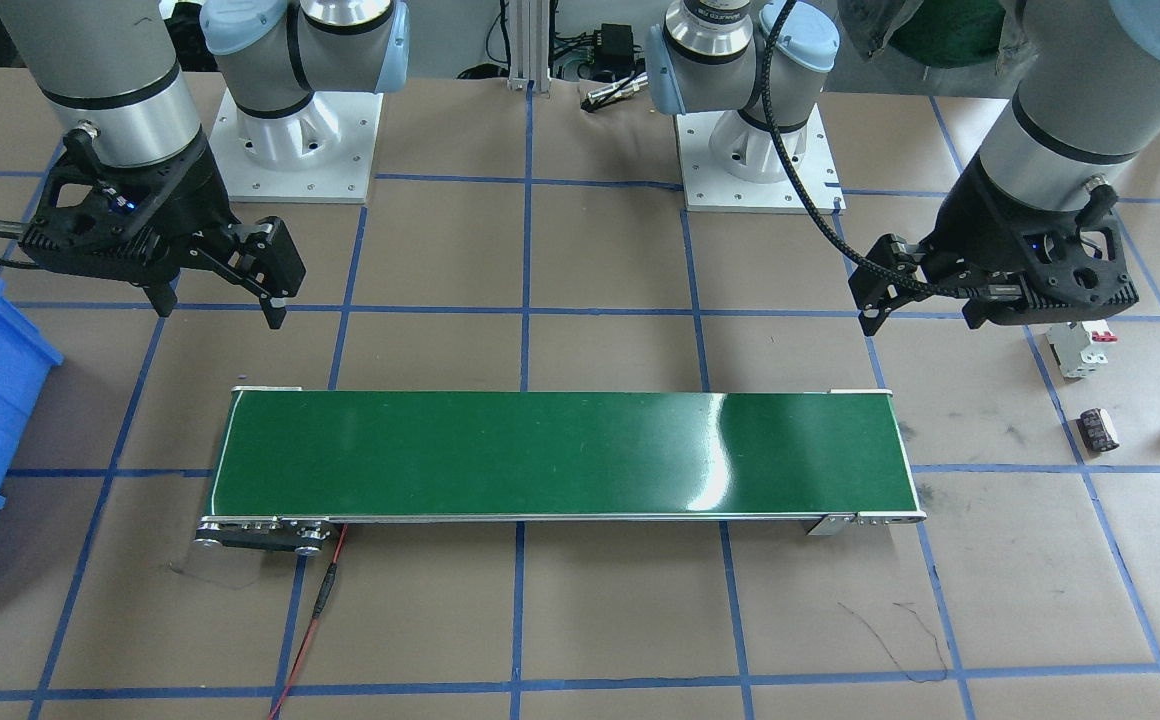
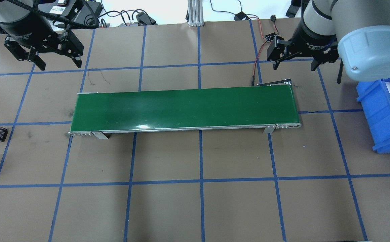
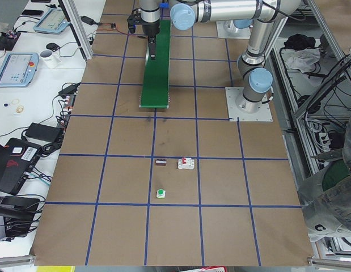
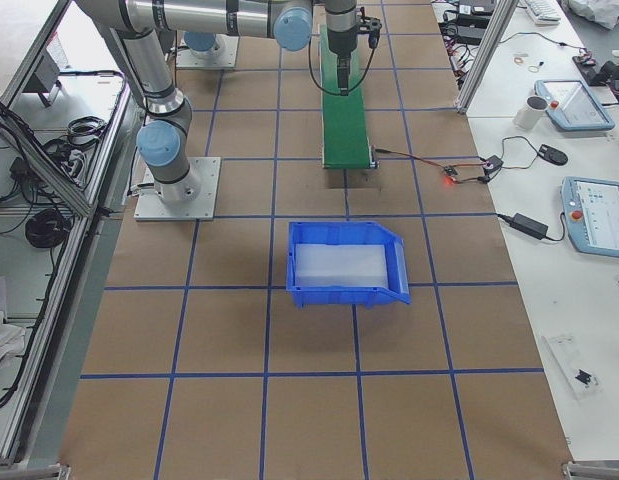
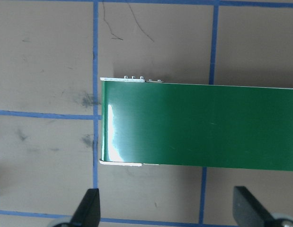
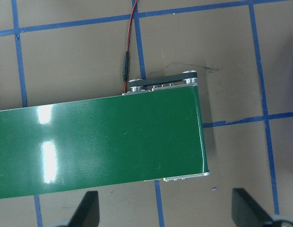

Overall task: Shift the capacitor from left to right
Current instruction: 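Move the left gripper outward and down toward the black capacitor on the table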

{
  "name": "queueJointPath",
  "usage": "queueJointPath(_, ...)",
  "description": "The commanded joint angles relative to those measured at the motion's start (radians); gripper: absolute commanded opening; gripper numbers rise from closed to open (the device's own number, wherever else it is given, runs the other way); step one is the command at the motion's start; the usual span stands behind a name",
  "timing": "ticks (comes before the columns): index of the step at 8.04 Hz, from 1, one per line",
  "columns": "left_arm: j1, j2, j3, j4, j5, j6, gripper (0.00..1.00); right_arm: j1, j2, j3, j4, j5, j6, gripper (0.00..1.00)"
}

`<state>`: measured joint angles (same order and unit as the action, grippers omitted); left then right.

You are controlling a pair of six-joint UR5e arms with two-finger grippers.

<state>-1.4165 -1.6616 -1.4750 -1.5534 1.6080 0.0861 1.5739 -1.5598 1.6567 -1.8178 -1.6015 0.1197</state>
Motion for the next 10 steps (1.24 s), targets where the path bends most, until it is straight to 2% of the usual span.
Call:
queueJointPath(1,0.1,-0.015,-0.002,0.061,0.059,0.16,1.0,0.0,0.001,0.0,0.0,0.0,0.001,1.0)
queueJointPath(3,0.222,-0.03,-0.016,0.072,0.058,0.365,1.0,0.0,0.003,0.0,-0.002,0.014,0.009,1.0)
queueJointPath(5,0.325,-0.033,-0.08,0.091,0.055,0.459,1.0,0.0,0.003,0.0,-0.003,0.009,0.011,1.0)
queueJointPath(7,0.413,-0.039,-0.186,0.178,0.055,0.567,1.0,0.0,0.003,0.0,-0.005,0.015,0.012,1.0)
queueJointPath(10,0.482,-0.128,-0.225,0.3,0.082,0.68,1.0,0.0,0.003,0.0,0.0,0.012,0.006,1.0)
